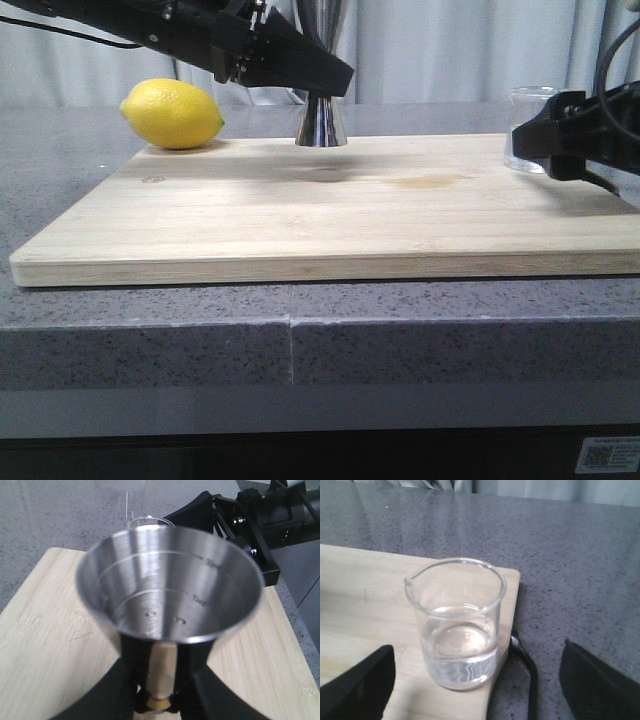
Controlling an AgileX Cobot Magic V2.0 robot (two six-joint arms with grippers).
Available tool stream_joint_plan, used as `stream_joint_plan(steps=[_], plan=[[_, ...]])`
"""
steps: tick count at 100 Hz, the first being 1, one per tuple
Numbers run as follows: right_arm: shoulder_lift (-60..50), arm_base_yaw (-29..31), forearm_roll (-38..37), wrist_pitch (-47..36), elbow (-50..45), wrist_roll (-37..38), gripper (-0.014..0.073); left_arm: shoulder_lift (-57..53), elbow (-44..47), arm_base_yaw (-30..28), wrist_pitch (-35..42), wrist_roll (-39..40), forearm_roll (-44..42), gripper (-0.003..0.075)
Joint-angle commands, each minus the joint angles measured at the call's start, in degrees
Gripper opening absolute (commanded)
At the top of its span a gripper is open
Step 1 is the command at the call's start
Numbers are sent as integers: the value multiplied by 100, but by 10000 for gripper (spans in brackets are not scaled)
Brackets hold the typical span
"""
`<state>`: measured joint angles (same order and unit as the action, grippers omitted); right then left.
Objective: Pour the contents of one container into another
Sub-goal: 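Reach the right gripper to the glass beaker and close around it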
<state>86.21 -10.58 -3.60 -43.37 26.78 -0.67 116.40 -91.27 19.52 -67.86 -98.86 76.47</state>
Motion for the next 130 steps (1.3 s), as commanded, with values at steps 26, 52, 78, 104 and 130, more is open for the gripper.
stream_joint_plan(steps=[26, 52, 78, 104, 130], plan=[[108, 19, -170, -523, 484, 110, 604, -292, -185, -26, -263, -17, 439, 51], [324, 19, -291, -498, 707, 226, 604, -292, -185, -26, -263, -17, 421, 51], [466, 19, -291, -444, 880, 226, 604, -292, -185, -26, -263, -17, 400, 51], [518, 19, -303, -432, 878, 226, 603, -292, -185, -26, -263, -17, 400, 51], [518, 19, -303, -432, 878, 226, 464, -292, -185, -26, -263, -17, 400, 51]])
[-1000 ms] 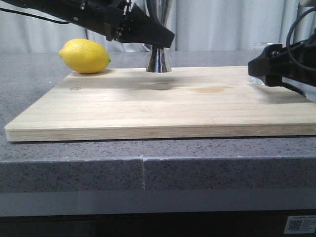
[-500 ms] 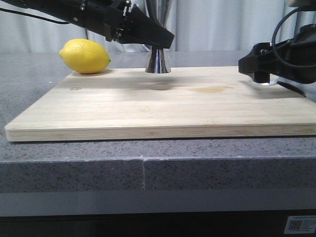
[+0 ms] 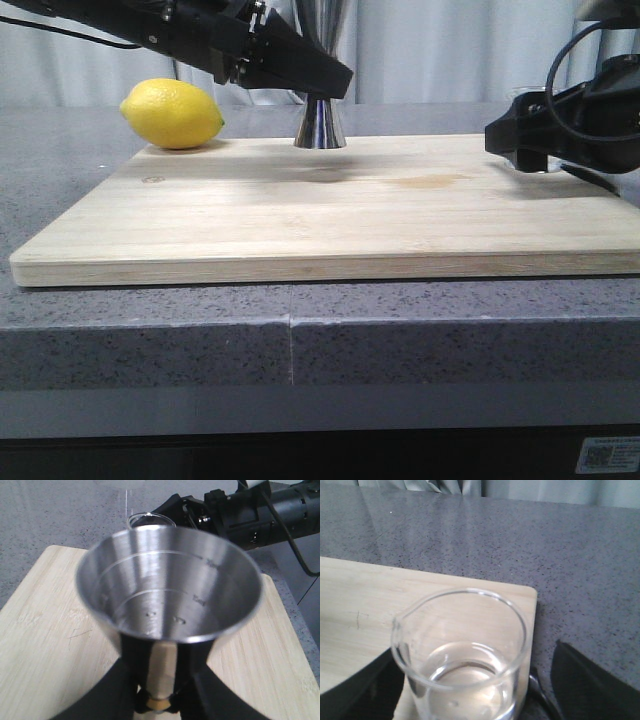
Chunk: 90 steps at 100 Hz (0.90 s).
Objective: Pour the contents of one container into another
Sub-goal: 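Reach the right gripper to the glass beaker and close around it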
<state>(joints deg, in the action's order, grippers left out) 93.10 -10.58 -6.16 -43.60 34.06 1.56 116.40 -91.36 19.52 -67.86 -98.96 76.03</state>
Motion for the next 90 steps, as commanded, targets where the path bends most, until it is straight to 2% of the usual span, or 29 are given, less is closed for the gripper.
stream_joint_plan(steps=[1, 8, 42, 70, 90], plan=[[-171, 19, -47, -410, 151, 3, 456, -292, -176, -26, -263, -7, 444, 51], [-171, 19, -47, -410, 151, 3, 435, -292, -176, -26, -263, -7, 444, 51], [-171, 19, -47, -400, 151, 3, 433, -292, -176, -26, -263, -7, 444, 51], [-171, 19, -68, -400, 151, 3, 286, -292, -176, -26, -273, -7, 444, 51], [-171, 19, -100, -427, 151, 3, 276, -292, -176, -26, -273, -7, 444, 51]])
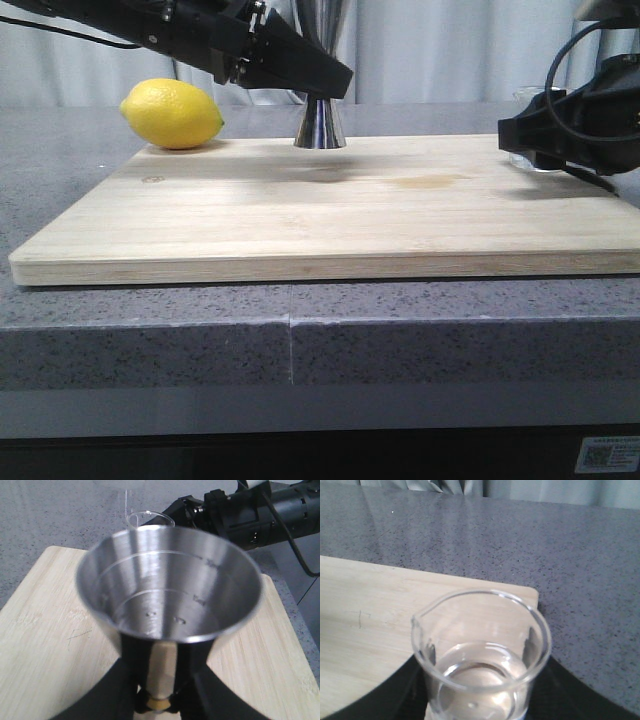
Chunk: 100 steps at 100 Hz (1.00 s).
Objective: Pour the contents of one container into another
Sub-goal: 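Reach the right gripper to the glass beaker and close around it, then lift the glass beaker with the right gripper toward the held jigger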
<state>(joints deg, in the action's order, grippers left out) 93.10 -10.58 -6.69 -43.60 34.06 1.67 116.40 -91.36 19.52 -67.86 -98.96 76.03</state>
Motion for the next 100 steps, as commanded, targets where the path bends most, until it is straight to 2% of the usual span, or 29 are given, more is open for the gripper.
stream_joint_plan(steps=[1, 100], plan=[[-171, 19, -48, -430, 151, -8, 276, -292, -176, -26, -273, -7, 444, 51], [-463, 19, -226, -340, 151, -8, 275, -292, -176, -26, -285, -7, 444, 51]])
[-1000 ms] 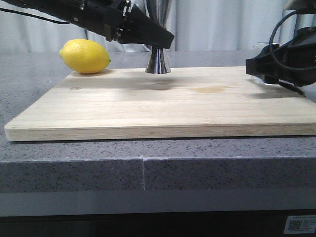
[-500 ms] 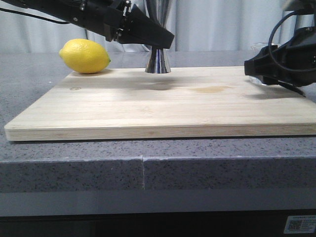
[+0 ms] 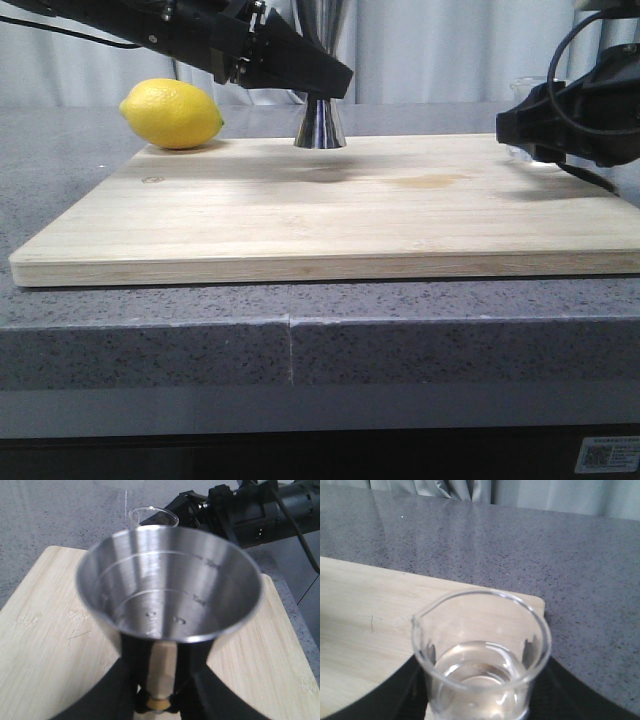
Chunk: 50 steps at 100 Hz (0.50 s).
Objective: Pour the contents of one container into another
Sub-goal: 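Lift the glass beaker with the right gripper toward the held jigger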
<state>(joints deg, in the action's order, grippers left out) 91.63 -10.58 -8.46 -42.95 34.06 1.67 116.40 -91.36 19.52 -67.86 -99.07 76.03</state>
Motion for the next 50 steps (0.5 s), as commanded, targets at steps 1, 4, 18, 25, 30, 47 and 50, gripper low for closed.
stream_joint_plan(steps=[1, 4, 18, 25, 30, 47, 50], plan=[[-330, 19, -67, -376, 151, -8, 275, -292, -176, -26, -285, 4, 444, 51], [-359, 19, -86, -332, 162, -8, 275, -292, -176, -26, -285, 4, 444, 51], [-545, 19, -262, -176, 243, -8, 275, -292, -176, -26, -285, 4, 444, 51], [-657, 19, -350, 21, 341, -8, 275, -292, -176, -26, -285, 4, 444, 51], [-755, 19, -374, 191, 428, -8, 275, -292, -176, -26, -296, 4, 444, 51], [-1012, 19, -627, 666, 739, -8, 275, -292, -176, -26, -296, 4, 444, 51], [-1048, 19, -643, 724, 799, -8, 275, -292, -176, -26, -296, 4, 444, 51]])
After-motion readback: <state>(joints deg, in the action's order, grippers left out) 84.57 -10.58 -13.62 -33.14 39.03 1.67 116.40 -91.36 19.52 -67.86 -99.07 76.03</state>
